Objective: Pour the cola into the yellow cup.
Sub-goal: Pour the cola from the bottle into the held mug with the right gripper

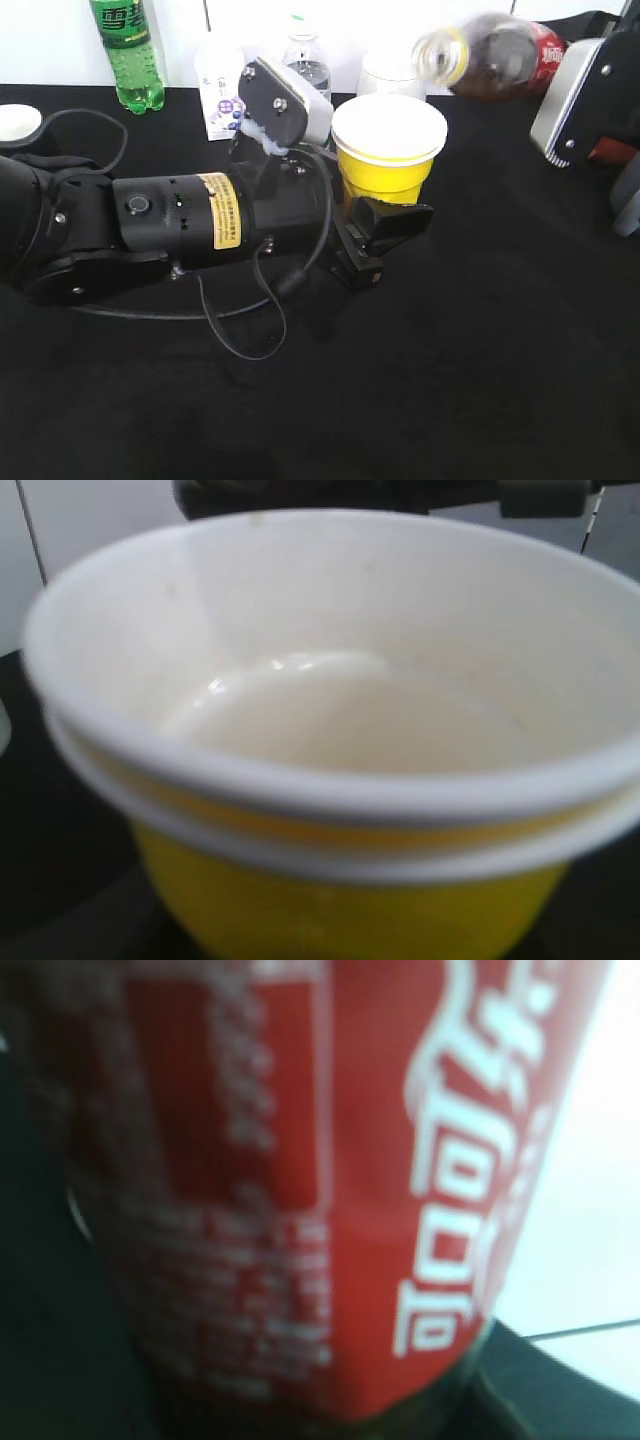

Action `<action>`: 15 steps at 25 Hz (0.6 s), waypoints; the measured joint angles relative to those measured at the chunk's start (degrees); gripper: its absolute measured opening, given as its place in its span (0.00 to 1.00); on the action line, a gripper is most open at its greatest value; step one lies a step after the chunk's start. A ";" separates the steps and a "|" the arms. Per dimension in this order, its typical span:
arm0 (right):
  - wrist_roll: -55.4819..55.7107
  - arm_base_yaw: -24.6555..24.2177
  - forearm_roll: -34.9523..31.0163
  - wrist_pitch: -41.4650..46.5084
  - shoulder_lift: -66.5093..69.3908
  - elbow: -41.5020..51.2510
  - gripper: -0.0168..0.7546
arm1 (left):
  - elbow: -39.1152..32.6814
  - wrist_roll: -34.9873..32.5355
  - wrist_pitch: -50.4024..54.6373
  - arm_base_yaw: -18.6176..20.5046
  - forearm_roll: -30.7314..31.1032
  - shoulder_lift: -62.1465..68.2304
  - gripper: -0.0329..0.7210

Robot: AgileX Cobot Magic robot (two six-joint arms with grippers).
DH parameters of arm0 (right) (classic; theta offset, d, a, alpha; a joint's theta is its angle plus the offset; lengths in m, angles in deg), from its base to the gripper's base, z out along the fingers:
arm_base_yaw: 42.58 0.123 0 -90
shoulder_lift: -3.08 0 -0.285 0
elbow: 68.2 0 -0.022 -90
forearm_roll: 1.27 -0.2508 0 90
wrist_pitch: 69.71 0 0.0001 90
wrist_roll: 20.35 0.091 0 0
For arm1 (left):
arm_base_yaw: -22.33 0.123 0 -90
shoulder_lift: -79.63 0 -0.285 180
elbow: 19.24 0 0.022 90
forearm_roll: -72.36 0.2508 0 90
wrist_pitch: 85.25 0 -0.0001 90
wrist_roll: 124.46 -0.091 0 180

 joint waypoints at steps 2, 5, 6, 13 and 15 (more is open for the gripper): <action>-2.37 0.00 -1.02 0.00 0.00 0.00 0.49 | 0.00 0.00 0.00 0.00 0.00 0.00 0.63; -6.59 0.00 -2.93 0.08 0.00 0.00 0.49 | 0.00 0.00 0.00 0.00 0.12 0.00 0.63; -7.59 0.00 -3.07 0.08 0.00 0.00 0.49 | 0.01 0.00 -0.10 0.00 0.75 0.00 0.63; -14.10 0.00 -4.21 0.01 0.00 0.00 0.49 | 0.01 0.00 -0.20 0.00 2.64 0.00 0.63; -15.57 0.00 -4.62 0.01 0.00 0.00 0.49 | 0.01 0.00 0.24 0.00 2.64 0.00 0.63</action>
